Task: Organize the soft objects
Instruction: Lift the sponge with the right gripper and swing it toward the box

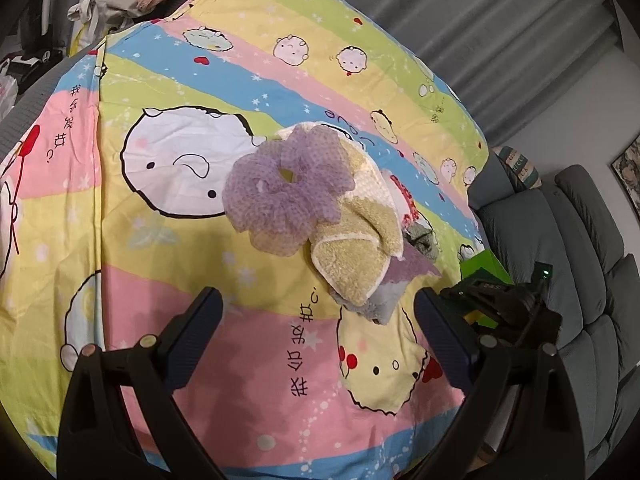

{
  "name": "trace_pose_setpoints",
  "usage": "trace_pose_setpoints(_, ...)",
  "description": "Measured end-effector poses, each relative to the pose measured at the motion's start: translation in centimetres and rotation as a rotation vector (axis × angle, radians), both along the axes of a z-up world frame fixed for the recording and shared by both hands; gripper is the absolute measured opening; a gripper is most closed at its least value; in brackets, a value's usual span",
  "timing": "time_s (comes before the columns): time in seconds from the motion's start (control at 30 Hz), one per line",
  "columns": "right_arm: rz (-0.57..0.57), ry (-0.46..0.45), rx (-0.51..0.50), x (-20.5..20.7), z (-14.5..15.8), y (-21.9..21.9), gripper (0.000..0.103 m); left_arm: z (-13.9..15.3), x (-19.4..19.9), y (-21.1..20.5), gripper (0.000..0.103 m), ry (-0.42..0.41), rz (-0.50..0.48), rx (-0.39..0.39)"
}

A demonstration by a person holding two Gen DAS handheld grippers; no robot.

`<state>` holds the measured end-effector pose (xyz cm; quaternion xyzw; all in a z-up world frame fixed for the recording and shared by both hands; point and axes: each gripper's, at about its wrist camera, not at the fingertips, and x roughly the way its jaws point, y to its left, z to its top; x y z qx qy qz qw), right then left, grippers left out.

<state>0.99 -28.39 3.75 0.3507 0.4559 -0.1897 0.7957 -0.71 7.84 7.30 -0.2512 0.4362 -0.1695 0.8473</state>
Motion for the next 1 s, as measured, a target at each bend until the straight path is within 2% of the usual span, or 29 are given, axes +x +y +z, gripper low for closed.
trace_pose_setpoints(0.17,0.138,-0.071,0.025,-3.1,1.7,1.8,0.029,0.1,-0.2,-0.2,0.096,-0.004,-0.004,0.005)
trace_pose_setpoints(0.27,0.271,-0.117,0.064,-4.1,2.7,3.7,0.029,-0.1,-0.1,-0.1,0.096,0.003,0.004,0.000)
trace_pose_setpoints(0.43,0.561,-0.124,0.095,-4.2,2.9,8.9,0.029,-0.2,0.1,-0.2,0.096,0.012,0.012,0.008)
trace_pose_setpoints(0.57,0.708,-0.088,0.146,-3.7,1.2,12.3,0.029,-0.4,0.0,0.0,0.096,0.020,0.027,0.013)
trace_pose_setpoints(0.63,0.731,-0.072,0.133,-3.3,0.4,13.0,0.031,-0.5,-0.3,0.0,0.096,0.028,0.030,0.024)
trace_pose_setpoints(0.7,0.729,-0.042,0.069,-3.0,-0.1,13.0,0.050,-0.6,-0.7,-0.2,0.096,0.028,0.026,0.042)
trace_pose_setpoints(0.73,0.717,-0.034,0.034,-3.4,-0.1,13.1,0.074,-0.6,-0.8,-0.3,0.096,0.027,0.023,0.048)
trace_pose_setpoints(0.77,0.699,-0.034,-0.003,-3.5,0.0,12.9,0.089,-0.7,-1.0,-0.6,0.096,0.027,0.016,0.052)
trace_pose_setpoints(0.87,0.620,-0.058,-0.068,-4.2,0.6,11.0,0.089,-1.1,-1.5,-1.4,0.096,0.034,-0.008,0.058)
trace_pose_setpoints(1.0,0.535,-0.125,-0.064,-4.6,1.9,8.3,0.089,-1.8,-1.6,-3.2,0.096,0.045,-0.068,0.038)
